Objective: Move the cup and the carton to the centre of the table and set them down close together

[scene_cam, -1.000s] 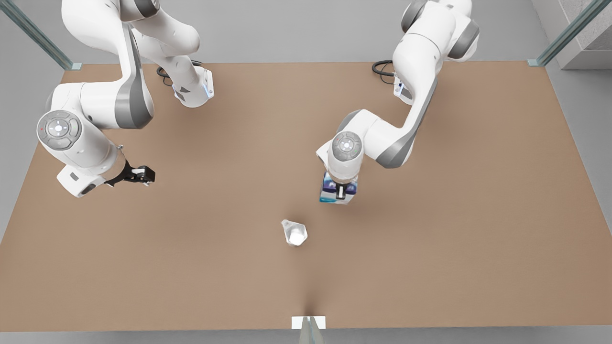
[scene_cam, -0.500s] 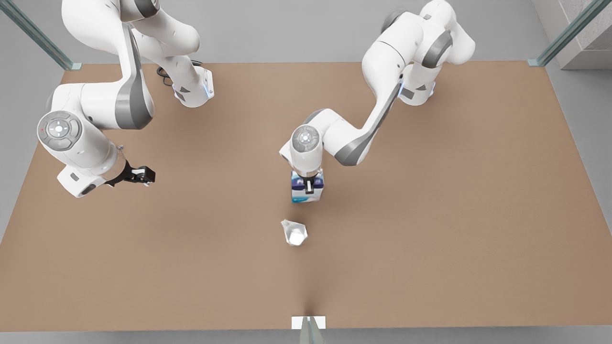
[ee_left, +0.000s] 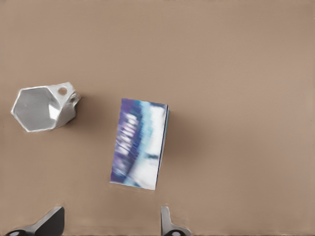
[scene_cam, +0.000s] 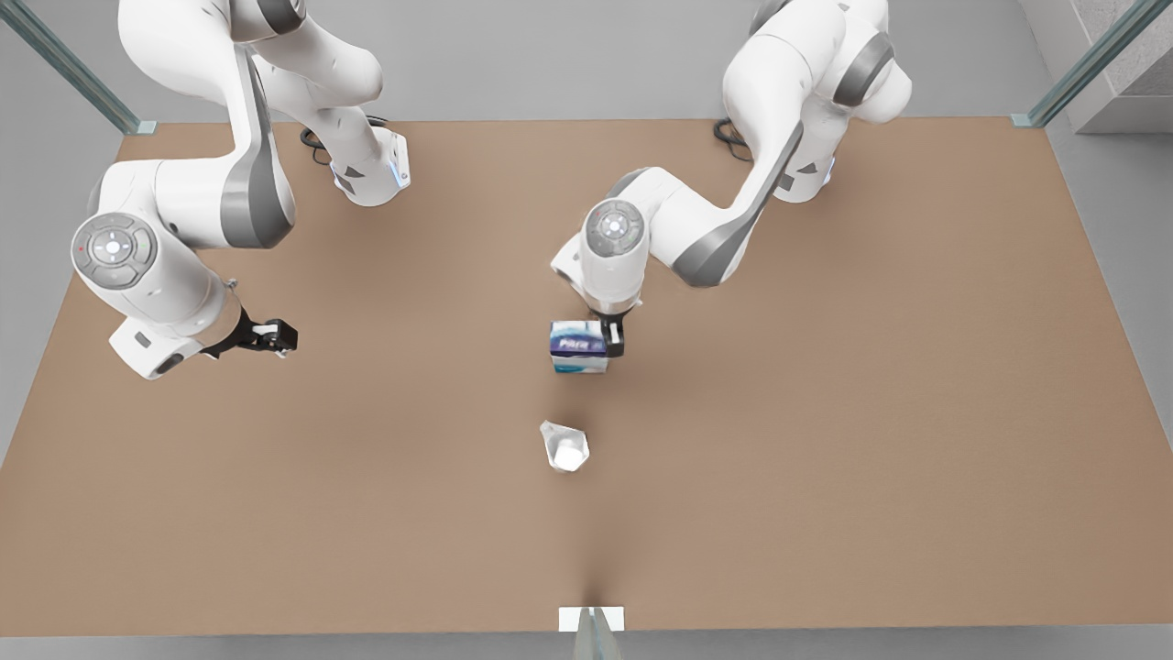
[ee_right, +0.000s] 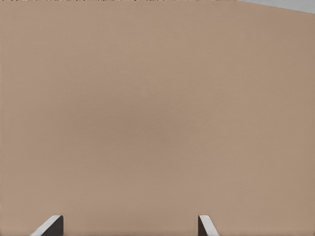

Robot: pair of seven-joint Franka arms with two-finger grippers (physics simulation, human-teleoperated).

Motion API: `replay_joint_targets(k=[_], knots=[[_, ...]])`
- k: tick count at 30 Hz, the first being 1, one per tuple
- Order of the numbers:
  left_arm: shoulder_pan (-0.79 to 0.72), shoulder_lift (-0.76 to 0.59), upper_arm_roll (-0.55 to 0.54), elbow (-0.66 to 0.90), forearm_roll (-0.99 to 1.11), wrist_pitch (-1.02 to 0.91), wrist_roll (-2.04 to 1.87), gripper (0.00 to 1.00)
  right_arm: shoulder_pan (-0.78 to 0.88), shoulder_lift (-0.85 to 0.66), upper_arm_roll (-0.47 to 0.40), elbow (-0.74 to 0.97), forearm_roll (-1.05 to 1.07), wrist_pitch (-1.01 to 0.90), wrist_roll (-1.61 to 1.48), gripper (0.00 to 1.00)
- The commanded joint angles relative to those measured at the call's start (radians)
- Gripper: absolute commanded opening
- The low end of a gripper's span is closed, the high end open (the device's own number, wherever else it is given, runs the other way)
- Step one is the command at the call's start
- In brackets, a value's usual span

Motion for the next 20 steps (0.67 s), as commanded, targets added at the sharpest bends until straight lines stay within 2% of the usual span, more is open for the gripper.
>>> replay_joint_targets(k=[1, 3, 5, 7, 11, 13, 16, 20], knots=[[0.027, -0.028, -0.001, -0.009, -0.001, -0.022, -0.035, 1.0, 0.0, -0.001, 0.0, -0.001, 0.0, 0.0, 0.0, 1.0], [0.172, -0.11, 0.004, -0.032, 0.036, -0.102, -0.165, 1.0, 0.0, 0.001, 0.0, -0.001, 0.0, 0.0, 0.0, 1.0], [0.3, -0.145, 0.003, -0.032, 0.079, -0.146, -0.46, 1.0, 0.0, 0.001, 0.0, -0.001, 0.0, 0.0, 0.0, 1.0], [0.465, -0.149, 0.001, -0.036, 0.08, -0.14, -0.518, 1.0, 0.0, -0.001, 0.0, 0.0, 0.0, -0.002, 0.0, 1.0], [0.62, -0.175, 0.003, -0.049, 0.099, -0.131, -0.555, 1.0, 0.0, -0.001, 0.0, -0.001, 0.0, -0.002, -0.002, 1.0], [0.558, -0.195, 0.116, -0.087, 0.091, -0.137, -0.553, 1.0, 0.0, -0.001, 0.0, 0.0, 0.0, -0.002, -0.002, 1.0], [0.545, -0.205, 0.176, -0.095, -0.003, -0.145, -0.607, 1.0, 0.0, -0.001, 0.0, 0.0, 0.002, 0.0, -0.002, 1.0], [0.583, -0.194, 0.174, -0.085, -0.001, -0.152, -0.659, 1.0, 0.0, -0.001, 0.002, 0.0, 0.002, 0.0, -0.002, 1.0]])
